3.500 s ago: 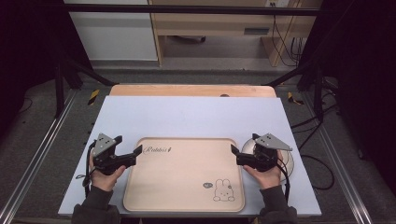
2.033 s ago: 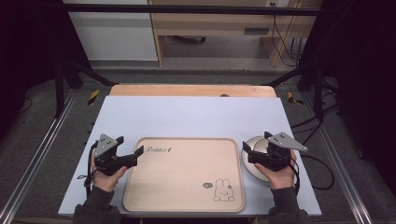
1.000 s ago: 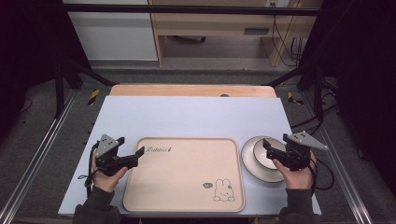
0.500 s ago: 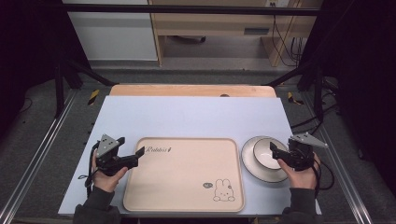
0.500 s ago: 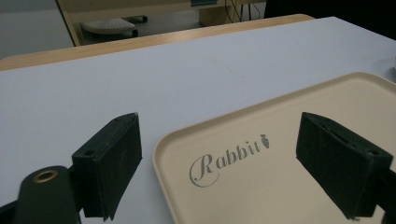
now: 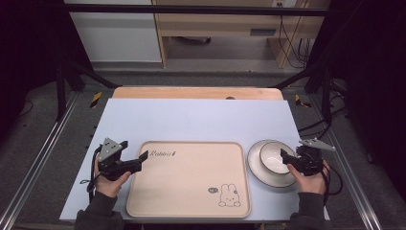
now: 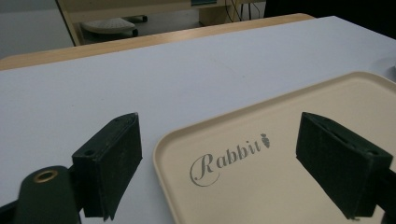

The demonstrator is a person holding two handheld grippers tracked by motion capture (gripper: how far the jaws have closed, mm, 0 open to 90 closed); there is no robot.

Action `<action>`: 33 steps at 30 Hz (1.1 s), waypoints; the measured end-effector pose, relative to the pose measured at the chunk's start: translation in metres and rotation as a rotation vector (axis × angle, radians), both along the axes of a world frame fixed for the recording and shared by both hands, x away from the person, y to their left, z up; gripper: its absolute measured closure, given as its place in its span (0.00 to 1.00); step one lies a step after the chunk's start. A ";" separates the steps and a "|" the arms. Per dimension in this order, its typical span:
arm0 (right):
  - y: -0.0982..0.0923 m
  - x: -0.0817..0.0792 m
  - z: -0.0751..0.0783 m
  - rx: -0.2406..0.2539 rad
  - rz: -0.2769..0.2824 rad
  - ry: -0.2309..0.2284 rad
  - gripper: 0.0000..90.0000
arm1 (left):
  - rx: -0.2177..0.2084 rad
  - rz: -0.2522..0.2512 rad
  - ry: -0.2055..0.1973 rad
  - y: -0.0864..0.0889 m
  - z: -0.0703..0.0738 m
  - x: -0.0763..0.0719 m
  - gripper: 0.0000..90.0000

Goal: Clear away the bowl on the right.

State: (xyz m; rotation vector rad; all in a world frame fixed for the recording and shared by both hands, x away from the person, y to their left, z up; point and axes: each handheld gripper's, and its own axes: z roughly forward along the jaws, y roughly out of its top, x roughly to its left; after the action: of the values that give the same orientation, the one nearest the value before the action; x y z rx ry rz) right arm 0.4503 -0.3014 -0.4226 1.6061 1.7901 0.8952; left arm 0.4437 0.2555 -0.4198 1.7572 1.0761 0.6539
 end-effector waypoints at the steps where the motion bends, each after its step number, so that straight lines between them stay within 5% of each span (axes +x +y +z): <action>1: 0.000 0.001 -0.001 -0.003 -0.003 0.004 0.45 | 0.001 -0.001 0.001 0.000 0.000 0.000 0.16; 19: -0.002 0.007 -0.011 0.013 -0.016 0.132 0.66 | 0.008 -0.004 0.003 -0.001 -0.001 0.000 0.16; 33: -0.004 0.009 -0.014 0.039 -0.029 0.178 0.75 | 0.016 -0.008 0.008 -0.002 -0.002 0.001 0.16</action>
State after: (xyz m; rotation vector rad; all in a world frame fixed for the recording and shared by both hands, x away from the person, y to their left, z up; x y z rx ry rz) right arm 0.4595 -0.3053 -0.4367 1.7809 1.8734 0.7993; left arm 0.4444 0.2531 -0.4216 1.7780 1.0718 0.6524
